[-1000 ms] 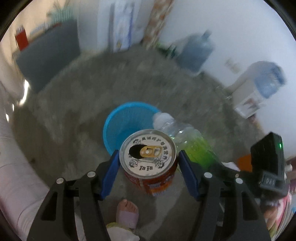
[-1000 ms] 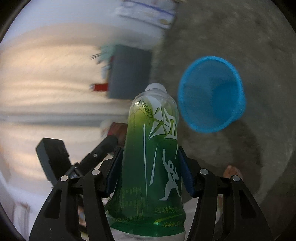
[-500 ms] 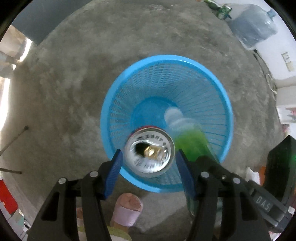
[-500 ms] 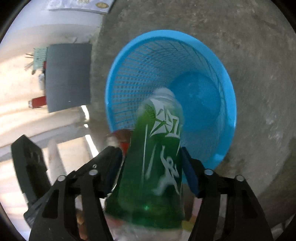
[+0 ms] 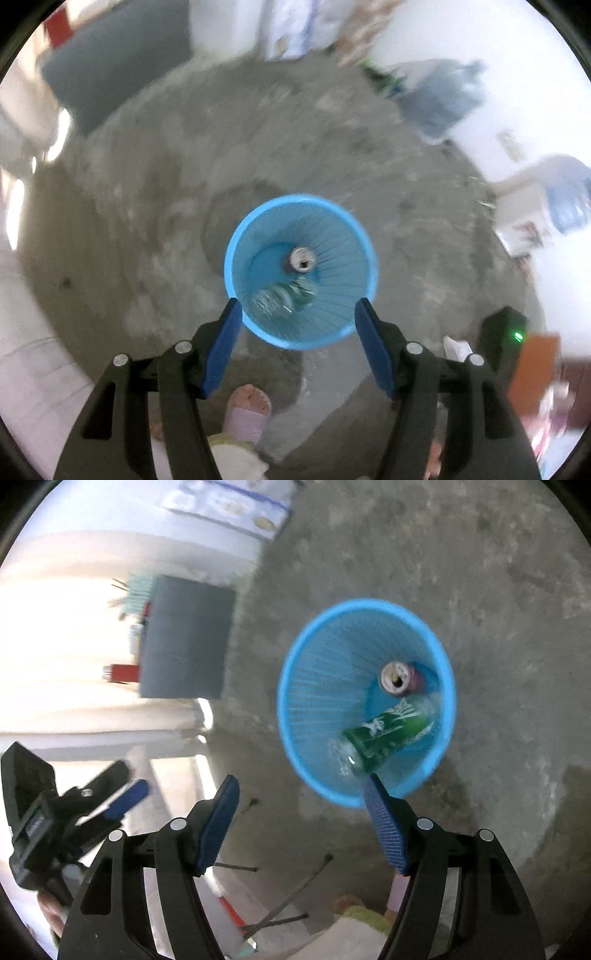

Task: Collect trash
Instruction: 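Open both tools over the blue wastebasket to drop can and bottle, then move both tools back over the table toward the clear container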

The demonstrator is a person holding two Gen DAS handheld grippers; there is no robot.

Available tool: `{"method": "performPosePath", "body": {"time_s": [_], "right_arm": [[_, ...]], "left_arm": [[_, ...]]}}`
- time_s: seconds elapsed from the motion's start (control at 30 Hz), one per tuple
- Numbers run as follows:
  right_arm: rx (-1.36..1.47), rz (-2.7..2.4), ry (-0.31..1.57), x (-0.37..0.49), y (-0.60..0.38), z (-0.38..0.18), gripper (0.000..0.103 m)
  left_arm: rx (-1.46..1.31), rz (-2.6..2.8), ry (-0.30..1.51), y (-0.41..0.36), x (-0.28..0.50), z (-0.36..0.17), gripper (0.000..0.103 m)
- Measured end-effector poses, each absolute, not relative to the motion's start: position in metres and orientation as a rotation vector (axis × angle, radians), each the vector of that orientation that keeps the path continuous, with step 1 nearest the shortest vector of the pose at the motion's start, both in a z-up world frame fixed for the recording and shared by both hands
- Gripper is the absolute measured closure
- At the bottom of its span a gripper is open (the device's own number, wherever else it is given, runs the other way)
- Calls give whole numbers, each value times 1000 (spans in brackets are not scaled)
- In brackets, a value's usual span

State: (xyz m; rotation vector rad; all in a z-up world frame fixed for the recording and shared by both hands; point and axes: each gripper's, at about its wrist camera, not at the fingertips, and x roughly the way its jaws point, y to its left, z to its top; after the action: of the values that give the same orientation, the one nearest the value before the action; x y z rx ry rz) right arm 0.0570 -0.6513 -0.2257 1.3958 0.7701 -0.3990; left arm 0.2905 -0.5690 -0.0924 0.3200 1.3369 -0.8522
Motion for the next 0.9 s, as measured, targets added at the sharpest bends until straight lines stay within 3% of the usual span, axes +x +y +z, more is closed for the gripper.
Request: {"method": "performPosePath", "body": {"time_s": [0.13, 0.3, 0.4, 0.5, 0.7, 0.9], "right_arm": [[1291, -420, 709, 12, -609, -173, 35], [1071, -489, 748, -10, -545, -111, 28], [884, -535, 769, -4, -504, -77, 21], [669, -583, 768, 16, -467, -45, 7], [239, -607, 770, 62, -385, -7, 7], [84, -459, 733, 95, -314, 10, 8]], "left_arm": [[307, -981, 1223, -502, 257, -16, 38], [180, -1036, 1033, -375, 212, 56, 17], [126, -927, 908, -294, 189, 68, 12], [133, -827, 819, -228, 164, 65, 10], [82, -640, 833, -136, 130, 33, 7], [-126, -530, 880, -57, 116, 1, 5]]}}
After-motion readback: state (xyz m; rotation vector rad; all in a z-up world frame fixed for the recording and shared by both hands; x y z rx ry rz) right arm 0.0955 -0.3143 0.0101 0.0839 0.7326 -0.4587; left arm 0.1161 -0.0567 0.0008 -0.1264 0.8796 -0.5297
